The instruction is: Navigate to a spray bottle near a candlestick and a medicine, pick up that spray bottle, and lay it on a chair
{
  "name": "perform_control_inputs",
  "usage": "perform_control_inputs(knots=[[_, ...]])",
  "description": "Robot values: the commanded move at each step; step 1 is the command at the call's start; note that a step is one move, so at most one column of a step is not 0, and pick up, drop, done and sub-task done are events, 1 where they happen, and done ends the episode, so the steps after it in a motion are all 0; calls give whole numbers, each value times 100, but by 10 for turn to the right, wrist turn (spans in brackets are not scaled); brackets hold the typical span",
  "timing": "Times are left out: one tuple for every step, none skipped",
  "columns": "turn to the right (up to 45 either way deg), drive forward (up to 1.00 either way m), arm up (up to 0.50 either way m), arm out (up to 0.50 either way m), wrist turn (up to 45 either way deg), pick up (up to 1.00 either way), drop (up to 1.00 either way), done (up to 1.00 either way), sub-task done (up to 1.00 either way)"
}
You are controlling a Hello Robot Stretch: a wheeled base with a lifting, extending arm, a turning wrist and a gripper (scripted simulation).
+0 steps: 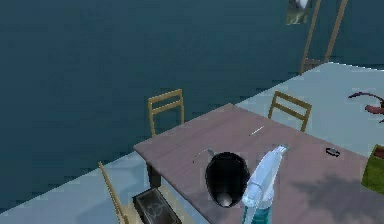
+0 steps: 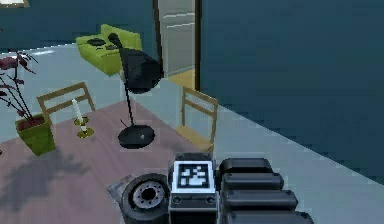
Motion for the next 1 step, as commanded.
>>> perform_control_inputs(knots=[[0, 0, 0, 14, 0, 0, 0, 0, 0]])
